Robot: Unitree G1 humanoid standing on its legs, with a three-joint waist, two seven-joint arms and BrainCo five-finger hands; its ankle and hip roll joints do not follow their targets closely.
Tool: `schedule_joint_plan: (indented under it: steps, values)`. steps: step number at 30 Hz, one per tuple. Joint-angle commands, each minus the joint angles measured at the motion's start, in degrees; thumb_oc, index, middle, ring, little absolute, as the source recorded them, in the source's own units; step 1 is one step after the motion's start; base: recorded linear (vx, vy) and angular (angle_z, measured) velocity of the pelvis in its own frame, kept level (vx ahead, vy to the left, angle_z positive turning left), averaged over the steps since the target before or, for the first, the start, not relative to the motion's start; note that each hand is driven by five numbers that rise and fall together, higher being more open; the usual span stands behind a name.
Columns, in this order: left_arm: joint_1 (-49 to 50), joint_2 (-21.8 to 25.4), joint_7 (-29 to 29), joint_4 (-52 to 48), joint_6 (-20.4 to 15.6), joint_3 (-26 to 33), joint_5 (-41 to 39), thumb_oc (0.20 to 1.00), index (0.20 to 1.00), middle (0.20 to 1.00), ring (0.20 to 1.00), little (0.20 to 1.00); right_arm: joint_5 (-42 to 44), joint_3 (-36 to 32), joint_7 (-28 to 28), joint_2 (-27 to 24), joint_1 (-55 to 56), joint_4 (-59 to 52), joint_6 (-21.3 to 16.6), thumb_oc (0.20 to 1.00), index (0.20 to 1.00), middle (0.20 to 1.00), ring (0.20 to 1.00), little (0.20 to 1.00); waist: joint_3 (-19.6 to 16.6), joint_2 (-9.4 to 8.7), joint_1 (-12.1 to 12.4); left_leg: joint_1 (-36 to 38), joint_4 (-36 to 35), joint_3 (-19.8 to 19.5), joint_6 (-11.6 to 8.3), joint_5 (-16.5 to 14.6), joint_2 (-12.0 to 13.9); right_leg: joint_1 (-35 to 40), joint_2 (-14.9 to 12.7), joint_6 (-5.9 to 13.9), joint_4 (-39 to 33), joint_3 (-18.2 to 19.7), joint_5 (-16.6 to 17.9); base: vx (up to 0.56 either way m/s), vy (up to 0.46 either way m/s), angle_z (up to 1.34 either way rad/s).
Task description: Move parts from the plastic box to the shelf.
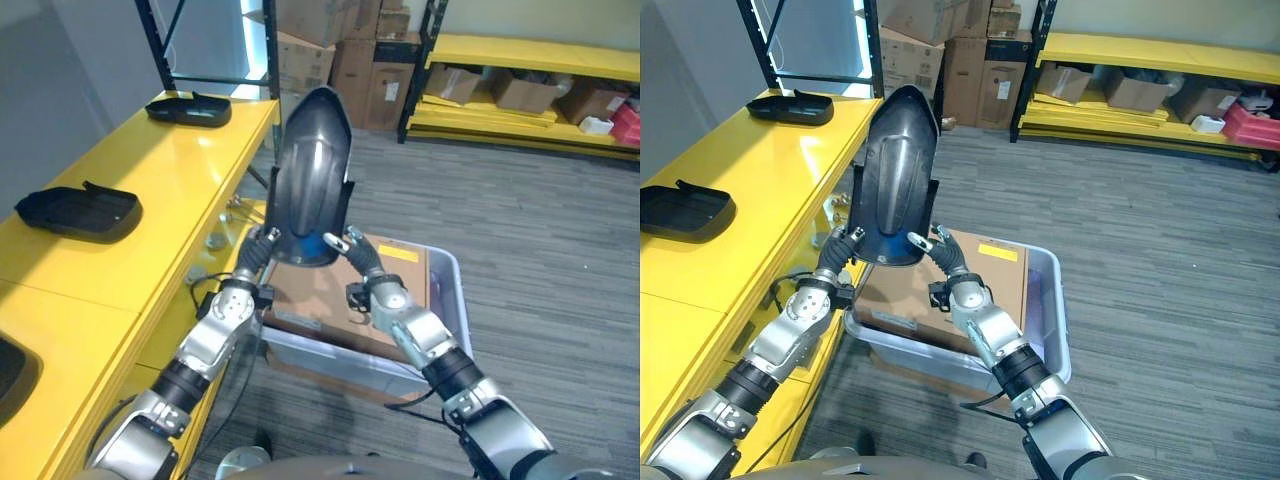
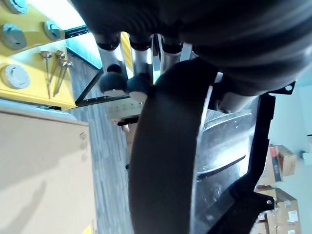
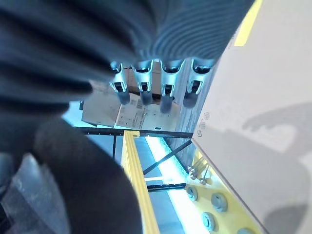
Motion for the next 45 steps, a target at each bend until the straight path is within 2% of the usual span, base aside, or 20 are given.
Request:
schedule_joint_plan:
  steps: [1,4,7,12,15,17,21,22,23,26,29,31,33,35,37,39,42,44,45]
  values:
    - [-5.6,2.1,2.9,-3.1,-10.5,6.5,1.1,0.2,0.2,0.2,0.2,0.2,2.5,-4.6,-0.8,-3.6,2.9,-0.8,-3.0,1.0,1.0,1.0,1.0,1.0,-2.9,1.31,1.3,-1.6,1.5,-1.4,-0.43,-3.2,1.2,0.3,-2.2,3.31,4.3,-3.5,-5.1,0.0,0.0,0.0]
    - [-3.5,3.0,3.3,-3.9,-10.9,8.6,1.0,0.2,0.2,0.2,0.2,0.2,2.8,-7.0,0.8,-4.3,6.2,-2.9,-2.9,1.0,1.0,1.0,1.0,1.0,-3.0,1.28,0.6,-1.6,1.3,-0.8,-0.29,-3.2,1.2,0.1,-2.2,3.44,4.2,-3.1,-5.2,0.0,0.009,-0.04]
    - [-1.8,3.6,4.0,-3.6,-12.8,10.3,2.1,0.2,0.2,0.2,0.2,0.2,2.8,-8.7,1.9,-4.9,9.2,-4.0,-2.6,1.0,1.0,1.0,1.0,1.0,-3.2,1.19,0.0,-1.6,1.2,-0.4,-0.09,-3.2,1.1,-0.3,-2.2,3.44,4.4,-2.5,-5.2,-0.01,0.015,-0.13]
    - [2.2,4.4,4.7,-5.4,-15.9,14.7,1.0,0.2,0.2,0.2,0.2,0.2,1.2,-11.7,3.5,-5.1,15.8,-2.6,-0.1,1.0,1.0,1.0,1.0,1.0,-3.2,1.15,-1.2,-2.0,0.7,-0.3,0.64,-3.2,0.1,-1.4,-2.1,3.74,4.9,-1.0,-5.3,-0.02,0.01,-0.17]
    - [4.1,4.9,4.6,-6.7,-17.2,16.7,0.8,0.2,0.2,0.2,0.2,0.2,0.1,-12.3,5.3,-4.2,18.4,0.2,-1.0,1.0,1.0,1.0,1.0,1.0,-3.1,1.15,-1.1,-2.4,0.7,-1.1,1.06,-3.2,-0.6,-2.0,-2.1,3.8,5.8,-0.4,-5.6,-0.02,-0.021,-0.12]
    - [6.1,6.1,5.4,-8.2,-18.5,18.9,1.2,0.2,0.2,0.2,0.2,0.2,-0.3,-12.9,8.1,-3.6,21.2,3.1,-2.4,1.0,1.0,1.0,1.0,1.0,-2.8,1.27,-1.0,-3.0,0.8,-2.1,1.81,-3.3,-1.3,-3.1,-1.8,3.58,8.5,0.2,-7.1,-0.05,-0.065,-0.08]
    - [7.1,7.4,5.8,-8.7,-20.3,20.7,1.0,0.2,0.2,0.2,0.2,0.2,-2.6,-14.0,10.5,-3.7,25.1,7.1,-5.6,1.0,1.0,1.0,1.0,1.0,-2.3,1.4,-2.7,-4.1,1.2,-4.6,2.34,-3.0,-1.2,-5.1,0.7,2.37,12.7,3.4,-9.2,-0.04,-0.113,0.13]
    - [7.6,8.1,6.9,-9.7,-20.5,21.9,1.4,0.2,0.2,0.2,0.2,0.2,-3.2,-13.7,11.1,-3.8,26.1,9.8,-6.3,1.0,1.0,1.0,1.0,1.0,-2.1,1.31,-2.9,-5.0,1.2,-5.8,1.9,-2.4,-0.8,-5.4,2.4,1.36,12.6,3.8,-10.3,-0.12,-0.259,0.58]
    - [8.7,8.7,6.9,-11.0,-20.4,24.0,0.8,0.2,0.2,0.2,0.2,0.2,-5.4,-13.6,12.5,-4.3,26.9,12.4,-8.6,1.0,1.0,1.0,1.0,1.0,-1.7,1.16,-2.3,-6.1,1.4,-6.7,1.01,-1.7,-0.2,-5.1,3.2,0.67,11.9,3.3,-10.6,-0.15,-0.277,0.76]
    - [12.2,10.0,7.5,-15.5,-19.2,28.9,0.9,0.2,0.2,0.2,0.2,0.2,-6.7,-12.7,15.3,-5.5,27.7,16.7,-9.6,1.0,1.0,1.0,1.0,1.0,-0.7,0.84,-0.3,-9.0,2.2,-8.2,-1.76,0.2,1.6,-4.3,4.3,0.07,9.5,1.8,-10.0,-0.12,-0.226,0.82]
    - [16.0,11.0,6.3,-19.2,-18.7,33.1,-0.5,0.2,0.2,0.2,0.2,0.2,-6.3,-12.1,15.3,-6.4,27.5,18.4,-9.6,1.0,1.0,1.0,1.0,1.0,0.7,0.96,2.2,-12.3,2.7,-8.4,-4.01,2.9,3.8,-2.8,4.8,-0.15,7.0,-0.8,-9.2,-0.12,-0.209,0.57]
    - [18.5,11.4,4.0,-21.0,-18.8,35.7,-2.2,0.2,0.2,0.2,0.2,0.2,-5.7,-11.7,14.9,-6.8,27.8,18.6,-9.2,1.0,1.0,1.0,1.0,1.0,1.6,1.31,3.2,-14.6,2.9,-5.0,-5.02,5.4,5.5,-1.7,5.1,-0.15,5.1,-3.9,-8.3,-0.11,-0.21,1.05]
    - [20.9,11.5,3.3,-22.5,-19.3,37.6,-1.8,0.2,0.2,0.2,0.2,0.2,-6.3,-11.7,14.4,-6.8,29.6,16.9,-8.7,1.0,1.0,1.0,1.0,1.0,2.0,1.35,2.4,-16.4,3.8,3.9,-6.03,8.3,8.5,-0.6,5.1,0.09,3.4,-9.8,-6.7,-0.07,-0.175,1.59]
    - [22.0,11.3,3.5,-22.7,-19.9,38.1,-1.2,0.2,0.2,0.2,0.2,0.2,-6.5,-11.4,14.6,-6.9,30.7,16.2,-8.4,1.0,1.0,1.0,1.0,1.0,1.8,0.98,2.0,-15.8,4.0,7.4,-7.06,7.9,9.1,0.1,4.9,0.55,2.8,-12.2,-6.5,-0.02,-0.062,1.36]
    - [23.2,10.9,6.5,-23.5,-19.6,38.6,2.5,0.2,0.2,0.2,0.2,0.2,-8.7,-10.0,15.9,-6.4,31.8,16.9,-8.3,1.0,1.0,1.0,1.0,1.0,1.7,0.68,2.2,-15.4,6.0,11.8,-6.45,6.7,8.1,0.0,4.5,0.58,2.9,-15.5,-5.6,-0.05,0.019,1.28]
    - [23.5,10.9,7.3,-23.9,-18.9,39.1,3.6,0.2,0.2,0.2,0.2,0.2,-10.0,-9.0,16.4,-6.2,32.1,17.4,-8.6,1.0,1.0,1.0,1.0,1.0,1.6,0.59,2.3,-15.3,7.3,13.5,-5.92,5.7,7.4,0.2,4.3,0.63,3.0,-16.6,-5.4,-0.02,0.033,1.31]
    - [23.3,11.7,7.2,-23.2,-16.8,40.4,2.8,0.2,0.2,0.2,0.2,0.2,-11.5,-5.6,16.6,-5.4,31.0,19.0,-8.0,1.0,1.0,1.0,1.0,1.0,1.0,0.07,2.7,-14.1,8.5,17.9,-3.74,1.9,5.0,1.1,3.7,1.05,2.8,-19.1,-5.0,0.0,0.091,1.02]
    - [23.9,12.1,7.0,-23.1,-15.8,40.9,3.3,0.2,0.2,0.2,0.2,0.2,-11.2,-3.7,16.5,-4.3,28.9,20.6,-7.0,1.0,1.0,1.0,1.0,1.0,0.3,0.24,4.4,-12.7,6.4,16.7,-2.8,1.2,1.7,2.1,4.1,1.27,2.8,-19.4,-5.6,0.07,0.173,0.9]
    - [24.0,12.2,6.9,-23.2,-15.5,41.1,3.2,0.2,0.2,0.2,0.2,0.2,-11.3,-3.4,16.6,-4.2,28.5,20.8,-6.8,1.0,1.0,1.0,1.0,1.0,0.2,0.32,4.7,-12.4,5.9,16.4,-2.63,1.1,1.1,2.3,4.2,1.23,2.9,-19.3,-5.9,0.15,0.215,0.92]
